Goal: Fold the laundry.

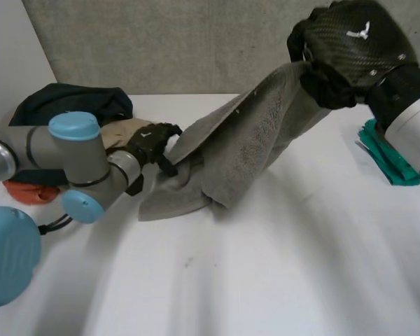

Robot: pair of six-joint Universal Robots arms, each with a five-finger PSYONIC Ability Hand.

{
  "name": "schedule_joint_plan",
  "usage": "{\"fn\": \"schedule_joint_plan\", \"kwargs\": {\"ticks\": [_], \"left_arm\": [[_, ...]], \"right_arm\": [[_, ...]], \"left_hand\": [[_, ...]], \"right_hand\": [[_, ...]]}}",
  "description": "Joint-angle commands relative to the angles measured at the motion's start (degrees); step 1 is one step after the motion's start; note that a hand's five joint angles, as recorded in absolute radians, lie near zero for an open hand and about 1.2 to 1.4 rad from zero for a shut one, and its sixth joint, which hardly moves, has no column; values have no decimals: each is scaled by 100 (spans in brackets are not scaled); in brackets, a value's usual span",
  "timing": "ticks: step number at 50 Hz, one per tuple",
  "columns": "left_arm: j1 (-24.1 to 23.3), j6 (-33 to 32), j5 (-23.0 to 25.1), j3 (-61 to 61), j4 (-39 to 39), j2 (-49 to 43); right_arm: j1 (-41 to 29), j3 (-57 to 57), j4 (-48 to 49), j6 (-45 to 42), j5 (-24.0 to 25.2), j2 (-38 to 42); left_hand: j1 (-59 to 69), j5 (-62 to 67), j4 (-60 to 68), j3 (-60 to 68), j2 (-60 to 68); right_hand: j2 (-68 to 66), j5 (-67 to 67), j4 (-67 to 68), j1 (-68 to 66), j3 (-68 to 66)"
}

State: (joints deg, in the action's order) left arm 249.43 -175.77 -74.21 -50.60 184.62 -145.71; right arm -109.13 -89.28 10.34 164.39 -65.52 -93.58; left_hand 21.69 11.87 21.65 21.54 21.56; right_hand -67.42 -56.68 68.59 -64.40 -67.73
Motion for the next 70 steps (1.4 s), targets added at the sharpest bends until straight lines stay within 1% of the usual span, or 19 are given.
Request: {"fn": "schedule_joint_plan", "kwargs": {"ticks": [1, 2, 5, 8, 12, 17, 19, 24, 25, 29, 32, 36, 41, 44, 46, 50, 60, 65, 70], "left_arm": [[-175, -54, -50, 76, -32, -89], [-132, -71, -128, 59, -32, -54], [-131, -159, -313, 41, -58, 104], [-105, -431, -507, -213, -216, 665], [-52, -739, -463, -942, -436, 1754], [-96, -1143, -445, -1645, -786, 2923], [-61, -1249, -445, -1760, -945, 3092], [-35, -1775, -507, -1831, -1358, 2874], [-17, -2029, -542, -1744, -1420, 2629], [44, -2741, -699, -1297, -1421, 2014], [1, -3032, -823, -805, -1342, 1644], [-70, -3192, -893, 329, -517, 1317], [-228, -3227, -929, 841, 1881, 1466], [-254, -3227, -920, 754, 2751, 1816], [-254, -3227, -911, 604, 2763, 1984], [-228, -3227, -920, 69, 2623, 2292], [-219, -3262, -937, -2523, 2245, 3268], [-202, -3279, -929, -3779, 2245, 3295], [-175, -3271, -902, -4309, 2332, 2857]], "right_arm": [[278, 95, 21, 225, 83, -248], [426, 138, 12, 225, 92, -248], [682, 244, -67, 217, 110, -240], [1042, 420, -383, 182, 188, -47], [1412, 797, -927, 24, 180, 673], [1491, 1421, -2191, -957, 66, 1542], [1509, 1536, -2439, -1320, -39, 1763], [1439, 1843, -2800, -2033, -689, 2335], [1439, 1931, -2792, -2181, -951, 2536], [1351, 2273, -2765, -2262, -1296, 2976], [1149, 2677, -2634, -2227, -1376, 3231], [929, 3600, -1766, -1911, -1604, 3522], [902, 4094, 475, -1392, -2158, 3294], [885, 4006, 1423, -1339, -2219, 3066], [876, 3918, 1541, -1339, -2202, 2995], [876, 3629, 1454, -1322, -2071, 2890], [955, 1731, 1068, -1207, -1587, 2556], [964, 687, 558, -1207, -1236, 2441], [1060, -1, 434, -1260, -980, 2485]], "left_hand": [[4628, 4610, 4633, 4644, 4642], [5819, 5801, 5823, 5834, 5832], [5831, 5813, 5835, 5846, 5844], [5831, 5813, 5835, 5846, 5844], [5831, 5813, 5835, 5846, 5844], [5831, 5813, 5835, 5846, 5844], [5831, 5813, 5835, 5846, 5844], [5831, 5813, 5835, 5846, 5844], [5831, 5813, 5835, 5846, 5844], [5831, 5813, 5835, 5846, 5844], [5831, 5813, 5835, 5846, 5844], [5831, 5813, 5835, 5846, 5844], [5831, 5813, 5835, 5846, 5844], [5831, 5813, 5835, 5846, 5844], [5831, 5813, 5835, 5846, 5844], [5831, 5813, 5835, 5846, 5844], [5831, 5813, 5835, 5846, 5844], [5831, 5813, 5835, 5846, 5844], [5831, 5813, 5835, 5846, 5844]], "right_hand": [[-1258, -1332, 1141, -1560, -1227], [-1258, -1332, 1141, -1560, -1227], [-1258, -1332, 1141, -1560, -1227], [-1258, -1332, 1141, -1560, -1227], [-1258, -1332, 1141, -1560, -1227], [-1258, -1332, 1141, -1560, -1227], [-1258, -1332, 1141, -1560, -1227], [-1258, -1332, 1141, -1560, -1227], [-1258, -1332, 1141, -1560, -1227], [-1258, -1332, 1141, -1560, -1227], [-1258, -1332, 1141, -1560, -1227], [-1258, -1332, 1141, -1560, -1227], [-1258, -1332, 1141, -1560, -1227], [-1258, -1332, 1141, -1560, -1227], [-1258, -1332, 1141, -1560, -1227], [-1258, -1332, 1141, -1560, -1227], [-1258, -1332, 1141, -1560, -1227], [-1258, -1332, 1141, -1560, -1227], [-1258, -1332, 1141, -1560, -1227]]}}
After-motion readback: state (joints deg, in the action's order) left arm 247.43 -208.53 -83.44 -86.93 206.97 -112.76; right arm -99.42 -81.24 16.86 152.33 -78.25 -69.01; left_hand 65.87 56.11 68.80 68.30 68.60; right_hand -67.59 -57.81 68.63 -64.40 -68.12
